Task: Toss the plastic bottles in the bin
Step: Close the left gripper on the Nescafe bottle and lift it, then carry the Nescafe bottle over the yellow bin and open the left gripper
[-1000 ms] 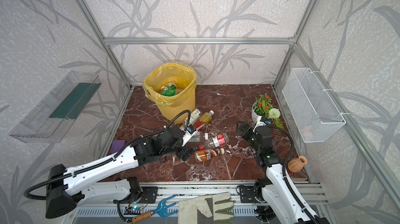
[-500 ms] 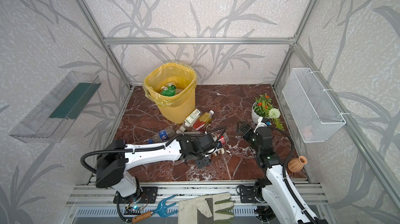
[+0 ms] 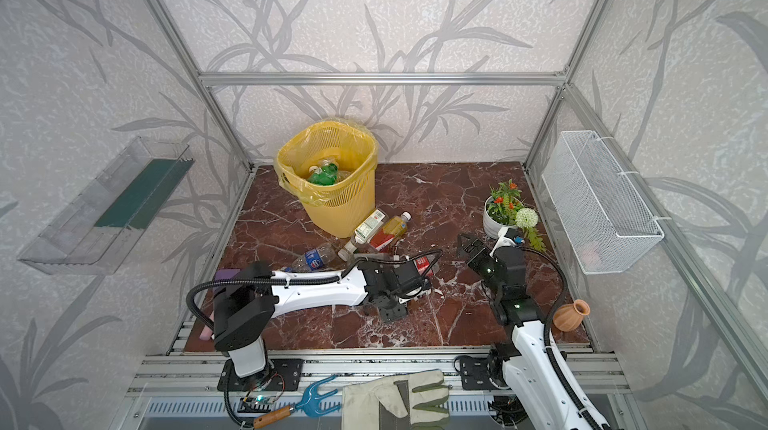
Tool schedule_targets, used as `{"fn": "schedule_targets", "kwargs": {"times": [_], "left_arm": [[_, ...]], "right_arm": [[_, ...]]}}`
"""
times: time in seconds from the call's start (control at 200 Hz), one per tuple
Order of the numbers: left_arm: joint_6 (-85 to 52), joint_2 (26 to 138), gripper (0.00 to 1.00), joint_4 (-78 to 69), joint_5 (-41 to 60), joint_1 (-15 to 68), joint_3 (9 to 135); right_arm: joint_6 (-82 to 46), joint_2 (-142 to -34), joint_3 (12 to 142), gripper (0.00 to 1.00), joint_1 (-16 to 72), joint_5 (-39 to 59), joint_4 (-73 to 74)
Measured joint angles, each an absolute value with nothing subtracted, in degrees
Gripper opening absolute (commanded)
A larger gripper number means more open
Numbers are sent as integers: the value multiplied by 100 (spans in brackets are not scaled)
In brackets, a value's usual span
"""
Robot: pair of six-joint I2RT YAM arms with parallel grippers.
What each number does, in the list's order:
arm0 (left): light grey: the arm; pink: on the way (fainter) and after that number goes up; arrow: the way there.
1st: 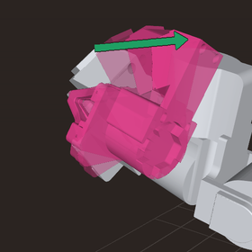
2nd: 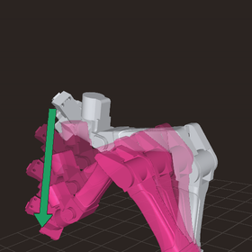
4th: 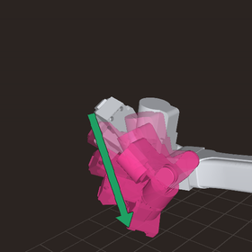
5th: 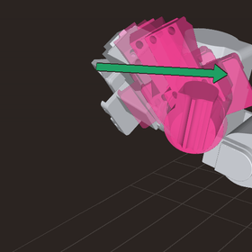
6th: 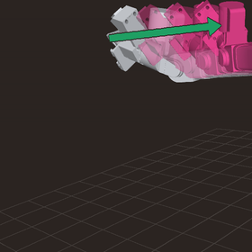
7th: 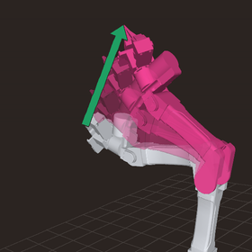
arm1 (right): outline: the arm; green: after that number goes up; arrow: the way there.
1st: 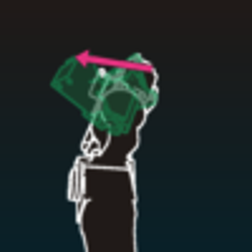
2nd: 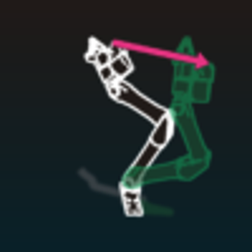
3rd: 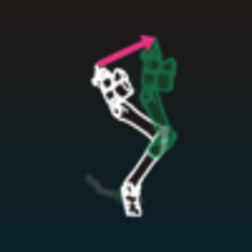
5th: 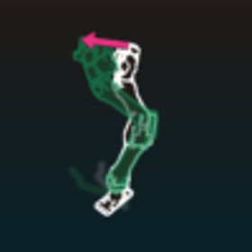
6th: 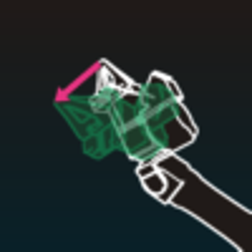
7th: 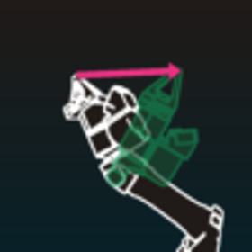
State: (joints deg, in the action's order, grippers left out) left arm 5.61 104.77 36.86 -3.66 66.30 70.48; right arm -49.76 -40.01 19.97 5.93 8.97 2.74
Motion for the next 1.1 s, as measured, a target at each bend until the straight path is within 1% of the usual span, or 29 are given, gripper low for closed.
{"fn": "schedule_targets", "kwargs": {"times": [0.23, 0.385, 0.61, 0.785, 0.89, 1.1], "left_arm": [[563, 10643, 67, 3682, -298, 6630, 7048], [580, 10645, 55, 3669, -261, 6630, 7048], [539, 10372, 55, 3522, -91, 6632, 6958], [423, 9533, 55, 3413, -69, 6632, 6825], [364, 8877, 55, 3345, -233, 6632, 6794], [368, 6908, 54, 2827, -1046, 6635, 6399]], "right_arm": [[-5037, -3988, 1942, 99, 539, 974, 281], [-5083, -3957, 1933, 99, 502, 1015, 281], [-5107, -3953, 1868, 99, 480, 1059, 309], [-5122, -3953, 1857, 99, 454, 1063, 316], [-5127, -3955, 1857, 99, 454, 1092, 318], [-5207, -3964, 1817, 99, 445, 1116, 401]]}}
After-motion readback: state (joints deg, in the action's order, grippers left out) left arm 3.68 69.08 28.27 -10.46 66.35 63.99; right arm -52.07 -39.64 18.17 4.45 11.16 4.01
